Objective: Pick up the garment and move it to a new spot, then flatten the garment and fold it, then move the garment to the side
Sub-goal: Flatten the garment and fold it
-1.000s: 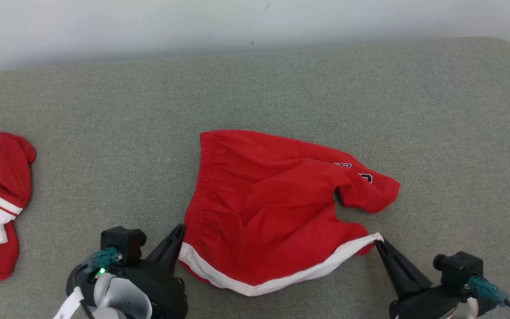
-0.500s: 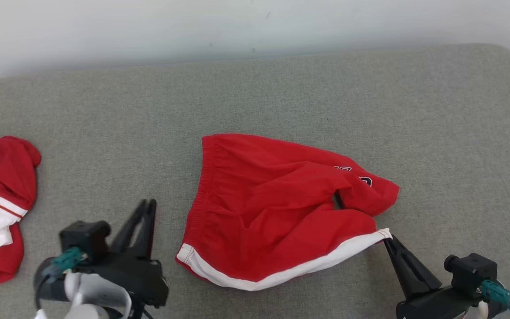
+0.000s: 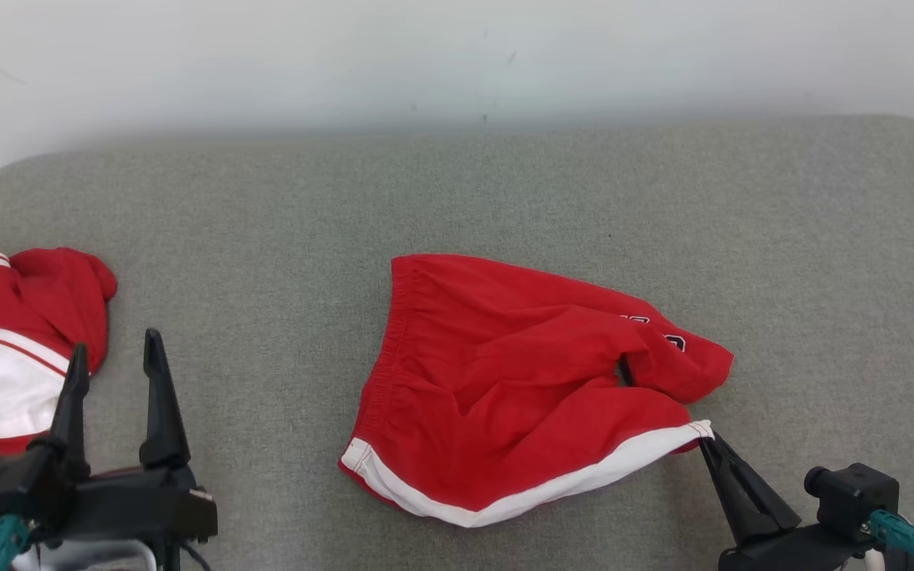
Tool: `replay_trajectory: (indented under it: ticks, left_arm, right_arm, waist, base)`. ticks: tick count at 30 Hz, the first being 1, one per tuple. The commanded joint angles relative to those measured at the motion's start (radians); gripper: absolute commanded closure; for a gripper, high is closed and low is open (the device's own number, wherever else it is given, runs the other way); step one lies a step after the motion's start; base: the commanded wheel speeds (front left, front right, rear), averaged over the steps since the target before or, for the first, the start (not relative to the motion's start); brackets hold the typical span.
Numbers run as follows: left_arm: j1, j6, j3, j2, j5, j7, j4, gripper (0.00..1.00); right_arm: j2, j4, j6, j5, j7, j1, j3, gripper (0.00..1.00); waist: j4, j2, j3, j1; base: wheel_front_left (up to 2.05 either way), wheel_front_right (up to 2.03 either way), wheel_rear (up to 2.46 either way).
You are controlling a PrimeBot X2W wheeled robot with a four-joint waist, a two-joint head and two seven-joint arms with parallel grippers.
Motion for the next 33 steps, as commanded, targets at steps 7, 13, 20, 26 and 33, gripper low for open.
replay_trajectory:
  ticks: [7,13,20,26,33]
  left_arm:
    - [0.088,0.023,0.000,0.032,0.039,-0.022,0.002,0.00]
    - [0.118,0.004,-0.011,0.035,0.031,-0.029,0.013,0.00]
    - [0.124,-0.004,-0.018,0.032,0.018,-0.033,0.025,0.00]
    - [0.117,-0.018,-0.028,0.039,0.016,-0.029,0.029,0.00]
    - [0.040,-0.139,-0.142,0.030,-0.020,0.117,0.062,0.00]
  right_arm:
    - [0.005,-0.007,-0.001,-0.013,0.012,0.028,-0.007,1.00]
    - [0.012,-0.008,-0.001,-0.015,0.023,0.050,-0.015,1.00]
    - [0.020,-0.011,-0.001,-0.018,0.028,0.061,-0.018,1.00]
    - [0.026,-0.011,-0.001,-0.021,0.033,0.069,-0.025,1.00]
    - [0.024,-0.015,-0.001,-0.022,0.047,0.060,-0.018,1.00]
  waist:
    - [0.016,0.0000,-0.041,0.0001]
    - [0.022,0.0000,-0.061,0.0001]
    - [0.026,0.0000,-0.078,0.0001]
    - [0.029,0.0000,-0.085,0.0001]
    - [0.022,0.0000,-0.072,0.0001]
  base:
    - [0.00,0.00,0.00]
    - [0.00,0.00,0.00]
    - [0.00,0.00,0.00]
    - [0.00,0.00,0.00]
    - [0.00,0.00,0.00]
